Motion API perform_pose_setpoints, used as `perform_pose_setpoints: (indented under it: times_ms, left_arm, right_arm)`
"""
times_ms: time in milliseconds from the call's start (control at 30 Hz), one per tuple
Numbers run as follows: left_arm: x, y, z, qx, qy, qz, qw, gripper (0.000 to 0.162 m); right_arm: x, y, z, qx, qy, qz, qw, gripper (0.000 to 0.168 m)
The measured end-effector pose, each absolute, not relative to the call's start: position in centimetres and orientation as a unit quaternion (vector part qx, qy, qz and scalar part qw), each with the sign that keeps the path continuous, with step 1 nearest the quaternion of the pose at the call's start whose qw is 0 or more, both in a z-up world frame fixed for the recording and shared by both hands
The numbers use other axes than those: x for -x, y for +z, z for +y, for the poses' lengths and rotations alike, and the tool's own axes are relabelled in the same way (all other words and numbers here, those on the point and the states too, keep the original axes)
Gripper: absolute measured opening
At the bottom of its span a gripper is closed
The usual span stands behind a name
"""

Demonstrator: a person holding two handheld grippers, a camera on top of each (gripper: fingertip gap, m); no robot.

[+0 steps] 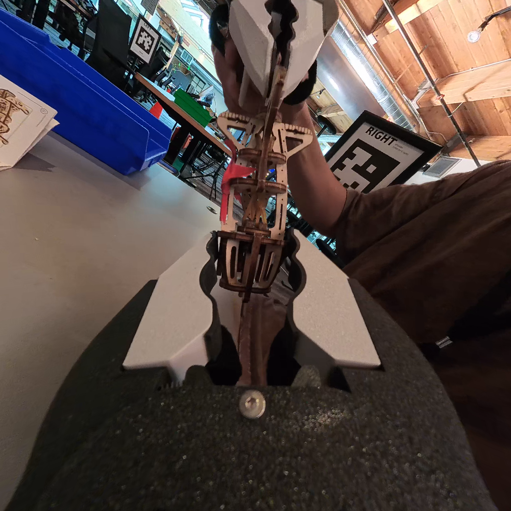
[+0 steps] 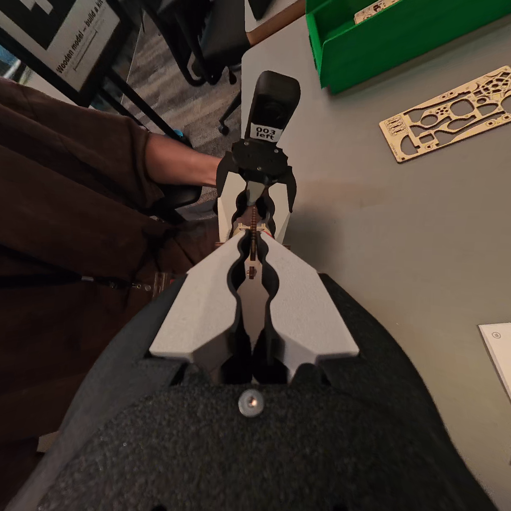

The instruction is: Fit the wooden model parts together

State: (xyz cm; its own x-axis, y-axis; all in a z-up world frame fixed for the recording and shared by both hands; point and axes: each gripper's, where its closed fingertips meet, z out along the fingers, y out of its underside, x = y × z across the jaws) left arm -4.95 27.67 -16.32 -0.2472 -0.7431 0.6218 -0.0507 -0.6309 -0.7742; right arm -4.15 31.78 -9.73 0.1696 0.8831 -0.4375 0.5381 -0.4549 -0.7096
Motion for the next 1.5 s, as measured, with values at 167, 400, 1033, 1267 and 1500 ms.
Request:
perform_pose_setpoints:
  times_ms: [167,400,1033,1267,1500]
  left_arm:
    - [4.8,-16.7,27.6,0.567,-0.698,0.361,0.247,0.047]
    - [4.9,-16.5,27.5,0.566,-0.697,0.362,0.250,0.047]
    - [4.0,-19.9,26.3,0.595,-0.656,0.412,0.213,0.047]
    - [3.2,-23.2,25.3,0.608,-0.641,0.437,0.168,0.047]
    - [2.3,-25.5,24.2,0.629,-0.591,0.488,0.133,0.043]
  right_arm:
    - [3.6,-10.3,31.4,0.741,0.415,-0.489,0.199,0.002]
    - [3.3,-10.1,31.3,0.740,0.411,-0.495,0.198,0.002]
    - [2.1,-13.8,30.1,0.766,0.364,-0.520,0.103,0.002]
    - [1.5,-16.8,29.5,0.771,0.350,-0.531,0.035,0.002]
    - [1.7,-18.1,28.7,0.751,0.350,-0.559,0.000,0.002]
